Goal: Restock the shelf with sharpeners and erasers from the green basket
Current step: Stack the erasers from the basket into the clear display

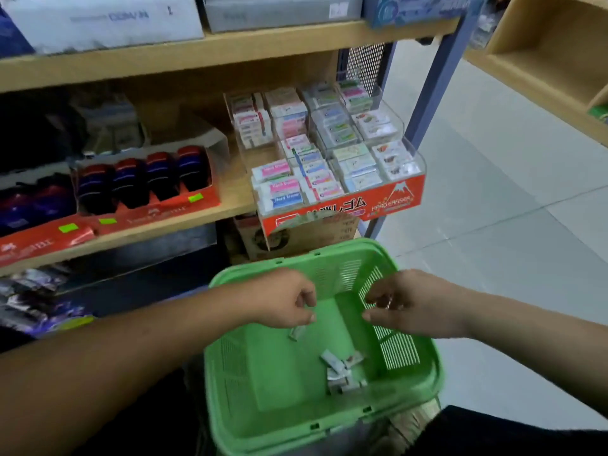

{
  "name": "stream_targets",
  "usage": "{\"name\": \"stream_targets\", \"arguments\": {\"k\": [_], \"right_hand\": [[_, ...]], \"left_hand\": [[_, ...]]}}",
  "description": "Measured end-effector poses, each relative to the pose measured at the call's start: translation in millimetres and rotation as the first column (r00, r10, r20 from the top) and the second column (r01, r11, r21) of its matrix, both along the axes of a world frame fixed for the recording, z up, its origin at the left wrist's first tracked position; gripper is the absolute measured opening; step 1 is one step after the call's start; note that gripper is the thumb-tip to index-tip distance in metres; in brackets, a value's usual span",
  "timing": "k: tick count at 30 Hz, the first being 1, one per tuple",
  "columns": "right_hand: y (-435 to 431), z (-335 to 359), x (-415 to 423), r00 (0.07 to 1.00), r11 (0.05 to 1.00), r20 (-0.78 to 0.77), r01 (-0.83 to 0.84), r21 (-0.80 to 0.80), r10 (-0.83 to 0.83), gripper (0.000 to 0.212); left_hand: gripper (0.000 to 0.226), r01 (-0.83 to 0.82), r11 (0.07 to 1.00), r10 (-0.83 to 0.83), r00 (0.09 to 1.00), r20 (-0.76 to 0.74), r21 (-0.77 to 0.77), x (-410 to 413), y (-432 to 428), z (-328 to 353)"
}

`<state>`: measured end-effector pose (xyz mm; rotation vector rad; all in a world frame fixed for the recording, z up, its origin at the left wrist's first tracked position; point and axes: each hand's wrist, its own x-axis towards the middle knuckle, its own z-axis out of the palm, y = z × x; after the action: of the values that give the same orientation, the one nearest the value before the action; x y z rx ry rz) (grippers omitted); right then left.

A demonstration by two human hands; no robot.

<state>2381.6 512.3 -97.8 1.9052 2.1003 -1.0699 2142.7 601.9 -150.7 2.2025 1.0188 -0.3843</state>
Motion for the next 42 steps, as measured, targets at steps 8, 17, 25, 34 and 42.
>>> {"name": "stream_targets", "arguments": {"k": [8,17,25,34,42], "right_hand": [[9,-140,-48,0.962,0.957,0.228,-0.083,-0.278,0.149,0.076],[11,-242,-69,0.982,0.866,0.151,-0.025,-0.5,0.115,0.083],[-11,-275,-75,0.989,0.663,-0.045,0.059,-0.746,-0.138,0.041],[-57,-303,-98,0.994,0.803,-0.081,0.008,-0.596,-0.071,0.063],[-59,-311,-101,0.974,0.764,-0.137,0.05,-0.643,-0.179,0.053]], "left_hand": [[0.034,-0.387,0.885,0.349,0.919,-0.181,-0.259,-28,-73,-141],[0.045,-0.376,0.885,0.323,0.921,-0.219,-0.275,-47,-79,-176],[0.044,-0.4,0.903,0.349,0.896,-0.274,-0.158,-78,-55,-200],[0.069,-0.302,0.952,0.297,0.951,-0.084,-0.046,-25,-42,-235],[0.023,-0.367,0.904,0.323,0.922,-0.214,-0.219,-43,-88,-243]]}}
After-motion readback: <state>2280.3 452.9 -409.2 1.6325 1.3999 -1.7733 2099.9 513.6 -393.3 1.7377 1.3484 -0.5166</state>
